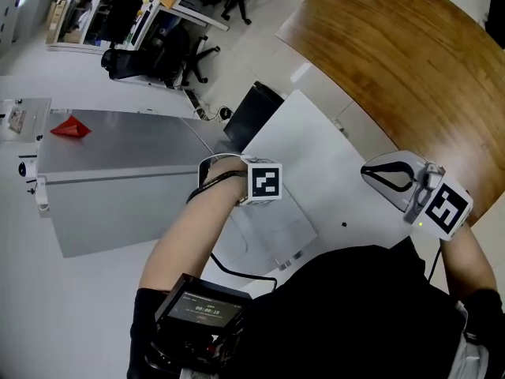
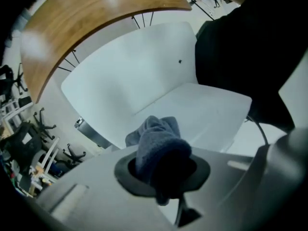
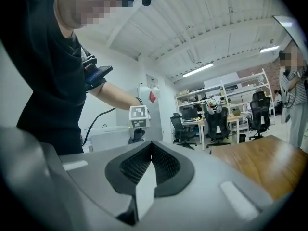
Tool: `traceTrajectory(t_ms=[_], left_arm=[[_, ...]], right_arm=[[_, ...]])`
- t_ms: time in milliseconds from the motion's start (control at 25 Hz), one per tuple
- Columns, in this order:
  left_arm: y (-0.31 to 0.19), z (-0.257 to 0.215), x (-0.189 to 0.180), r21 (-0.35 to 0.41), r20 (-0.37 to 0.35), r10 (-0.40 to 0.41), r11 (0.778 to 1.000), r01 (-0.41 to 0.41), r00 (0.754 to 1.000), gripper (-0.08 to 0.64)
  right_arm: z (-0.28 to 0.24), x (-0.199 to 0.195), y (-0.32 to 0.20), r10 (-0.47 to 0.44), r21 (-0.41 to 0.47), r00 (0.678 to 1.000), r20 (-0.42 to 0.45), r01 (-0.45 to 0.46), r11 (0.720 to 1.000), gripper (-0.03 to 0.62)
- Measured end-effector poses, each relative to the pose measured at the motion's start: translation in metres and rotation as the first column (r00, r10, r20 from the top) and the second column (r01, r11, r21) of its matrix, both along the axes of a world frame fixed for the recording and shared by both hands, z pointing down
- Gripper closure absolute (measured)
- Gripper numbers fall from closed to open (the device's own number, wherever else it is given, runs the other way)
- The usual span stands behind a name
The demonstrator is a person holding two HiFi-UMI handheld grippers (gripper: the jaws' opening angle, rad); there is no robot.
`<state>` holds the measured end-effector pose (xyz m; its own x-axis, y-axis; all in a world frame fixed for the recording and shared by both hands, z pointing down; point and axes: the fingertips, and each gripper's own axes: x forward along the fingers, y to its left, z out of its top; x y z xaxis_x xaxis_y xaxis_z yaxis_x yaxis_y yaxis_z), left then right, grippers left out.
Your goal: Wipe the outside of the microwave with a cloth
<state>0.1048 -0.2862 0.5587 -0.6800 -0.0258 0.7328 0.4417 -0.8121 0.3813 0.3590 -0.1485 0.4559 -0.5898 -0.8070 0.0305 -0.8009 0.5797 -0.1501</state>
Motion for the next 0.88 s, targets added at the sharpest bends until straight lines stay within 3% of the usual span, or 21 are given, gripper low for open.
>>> traceTrajectory(t_ms=[240,480,640,800,880], left_arm=[[0.01,0.088,-0.009,-0.071,0.153,0.033,0.997,-0.022,0.988,0.505],[0.008,0.143,-0.014,-0.081,0.165,0.131,0.99,-0.119,0.977,0.505],[0.018,0.106,0.003,-0.096,0.072,0.058,0.994,-0.051,0.996,0.503],[0.032,0.006,0.033,-0.094,-0.114,0.029,0.995,-0.039,0.993,0.503],[0.04,-0.036,0.032,-0.087,-0.168,0.046,0.994,-0.061,0.985,0.503]], right_arm=[[0.038,0.034,0.029,0.082,-0.088,0.997,0.012,-0.081,0.993,0.586],[0.053,0.054,0.058,0.162,-0.146,0.987,0.001,-0.16,0.976,0.586],[0.036,0.05,0.053,0.158,-0.13,0.987,-0.002,-0.157,0.979,0.586],[0.013,0.033,0.039,0.093,-0.083,0.995,-0.017,-0.095,0.992,0.586],[-0.001,0.018,0.028,0.053,-0.047,0.998,-0.023,-0.054,0.997,0.586]])
